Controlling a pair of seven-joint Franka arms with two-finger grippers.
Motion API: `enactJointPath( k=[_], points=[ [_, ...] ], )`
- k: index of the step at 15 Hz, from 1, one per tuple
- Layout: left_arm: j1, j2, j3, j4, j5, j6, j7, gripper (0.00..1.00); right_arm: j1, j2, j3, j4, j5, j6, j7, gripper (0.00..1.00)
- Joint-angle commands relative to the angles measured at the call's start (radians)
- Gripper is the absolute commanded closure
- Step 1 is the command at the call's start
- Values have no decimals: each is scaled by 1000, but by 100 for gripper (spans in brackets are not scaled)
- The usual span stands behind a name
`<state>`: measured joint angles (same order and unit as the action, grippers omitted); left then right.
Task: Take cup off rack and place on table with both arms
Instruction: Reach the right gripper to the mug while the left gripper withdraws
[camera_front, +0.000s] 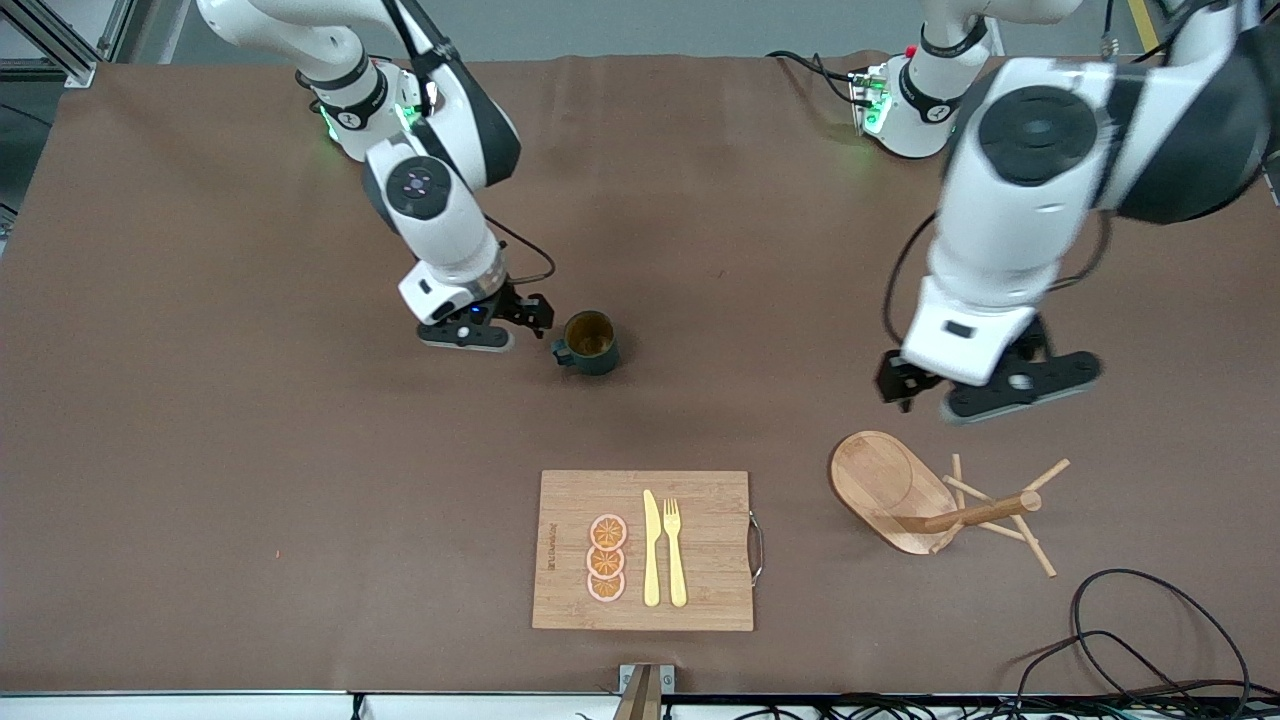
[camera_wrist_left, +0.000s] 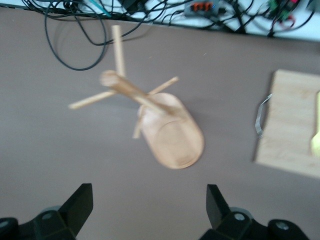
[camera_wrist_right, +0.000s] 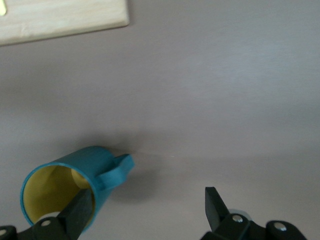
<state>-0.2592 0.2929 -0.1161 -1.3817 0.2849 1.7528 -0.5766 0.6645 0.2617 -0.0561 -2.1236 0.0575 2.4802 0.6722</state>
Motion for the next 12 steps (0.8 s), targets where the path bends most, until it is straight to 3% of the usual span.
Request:
enactJointPath(
  k=[1, 7, 10, 12],
  points=[
    [116, -60, -13, -11, -103, -48, 145, 0, 52, 66, -13, 59, 2, 23, 1, 0],
    [242, -133, -5, -14, -156, -159, 360, 0, 96, 94, -14, 79, 2, 17, 125, 0],
    [255, -187, -5, -49, -173, -200, 402, 0, 96, 122, -14, 79, 2, 19, 130, 17],
    [255, -236, -5, -104, -196, -200, 402, 0, 96, 128, -14, 79, 2, 20, 145, 22]
  ],
)
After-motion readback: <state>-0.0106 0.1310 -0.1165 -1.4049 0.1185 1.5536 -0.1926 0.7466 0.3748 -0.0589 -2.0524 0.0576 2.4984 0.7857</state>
